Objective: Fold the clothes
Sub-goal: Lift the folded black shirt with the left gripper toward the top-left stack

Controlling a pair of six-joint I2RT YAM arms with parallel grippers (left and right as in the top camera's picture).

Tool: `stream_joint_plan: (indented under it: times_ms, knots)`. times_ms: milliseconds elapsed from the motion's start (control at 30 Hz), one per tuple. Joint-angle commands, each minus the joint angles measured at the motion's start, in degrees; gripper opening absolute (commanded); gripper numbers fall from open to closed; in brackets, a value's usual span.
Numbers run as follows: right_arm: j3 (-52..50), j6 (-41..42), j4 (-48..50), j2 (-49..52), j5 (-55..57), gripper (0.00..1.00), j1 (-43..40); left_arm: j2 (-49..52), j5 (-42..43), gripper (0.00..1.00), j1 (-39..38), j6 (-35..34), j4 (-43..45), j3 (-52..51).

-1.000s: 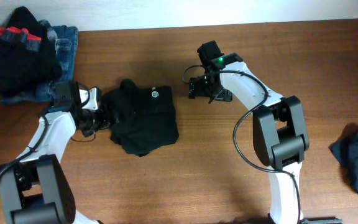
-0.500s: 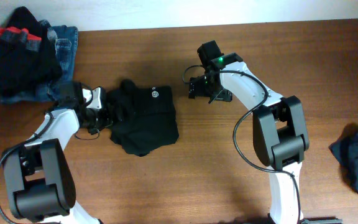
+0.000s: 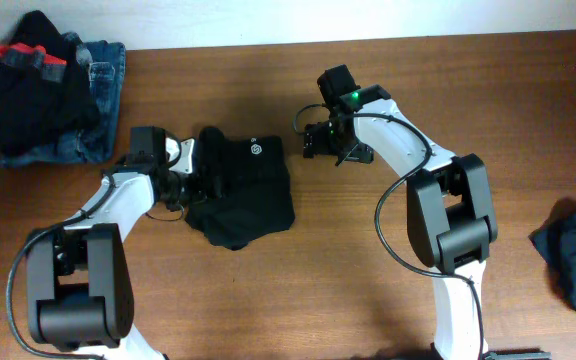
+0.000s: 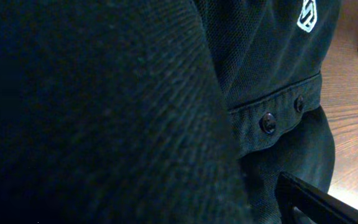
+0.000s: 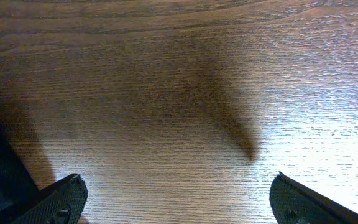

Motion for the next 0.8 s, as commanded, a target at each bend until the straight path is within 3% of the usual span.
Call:
stream_joint_plan:
  times_ms: [0,600,733,767]
  knots:
    - [-0.09,0.07,0.04,-0.11,1.14,0.99,0.07,2.08,-2.25,0.99,-0.39,-0.28,0.02,-0.52]
    - [-0.09,0.07,0.07,-0.11,1.14,0.99,0.07,11.72,-2.64,0.99,-0.39,-0.24,2.19,-0.52]
    - [-0.09,0.07,0.07,-0.11,1.16,0.99,0.07,11.72,-2.64,0.89,-0.39,-0.24,2.14,-0.52]
    - [-0.09,0.04,0.07,-0.11,1.14,0.99,0.07,11.72,-2.64,0.80,-0.39,-0.24,2.16,-0.52]
